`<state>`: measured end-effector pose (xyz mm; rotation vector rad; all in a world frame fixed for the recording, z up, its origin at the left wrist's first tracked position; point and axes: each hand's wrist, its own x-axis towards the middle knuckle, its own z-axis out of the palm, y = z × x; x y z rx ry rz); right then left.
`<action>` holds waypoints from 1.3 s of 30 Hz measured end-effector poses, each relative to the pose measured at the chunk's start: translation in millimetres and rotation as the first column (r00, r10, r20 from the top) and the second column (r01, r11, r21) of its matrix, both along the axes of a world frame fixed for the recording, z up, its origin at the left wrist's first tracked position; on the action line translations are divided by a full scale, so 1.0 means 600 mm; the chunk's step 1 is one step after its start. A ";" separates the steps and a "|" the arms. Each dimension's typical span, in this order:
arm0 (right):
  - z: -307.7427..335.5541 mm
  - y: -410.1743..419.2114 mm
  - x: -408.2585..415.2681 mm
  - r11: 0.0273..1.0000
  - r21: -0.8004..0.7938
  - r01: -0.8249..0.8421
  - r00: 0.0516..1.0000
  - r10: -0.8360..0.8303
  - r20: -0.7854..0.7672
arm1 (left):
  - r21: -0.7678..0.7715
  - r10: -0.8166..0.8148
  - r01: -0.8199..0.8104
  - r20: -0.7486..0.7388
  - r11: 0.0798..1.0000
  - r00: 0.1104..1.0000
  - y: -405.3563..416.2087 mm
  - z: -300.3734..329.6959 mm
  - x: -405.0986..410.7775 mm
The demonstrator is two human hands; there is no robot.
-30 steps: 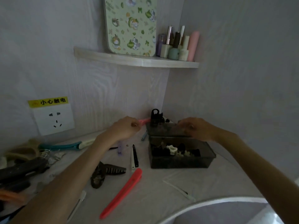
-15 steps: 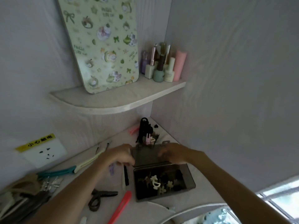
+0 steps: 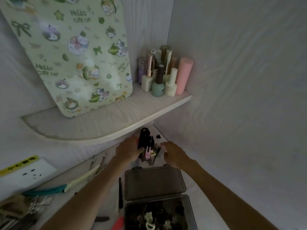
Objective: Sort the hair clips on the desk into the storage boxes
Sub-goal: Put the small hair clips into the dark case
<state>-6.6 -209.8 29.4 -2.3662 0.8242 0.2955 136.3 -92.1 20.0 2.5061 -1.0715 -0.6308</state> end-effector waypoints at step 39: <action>-0.008 -0.023 0.190 0.886 0.389 0.251 0.919 -0.344 0.190 | -0.223 0.283 -0.265 0.051 0.938 0.958 0.110 -0.014 0.067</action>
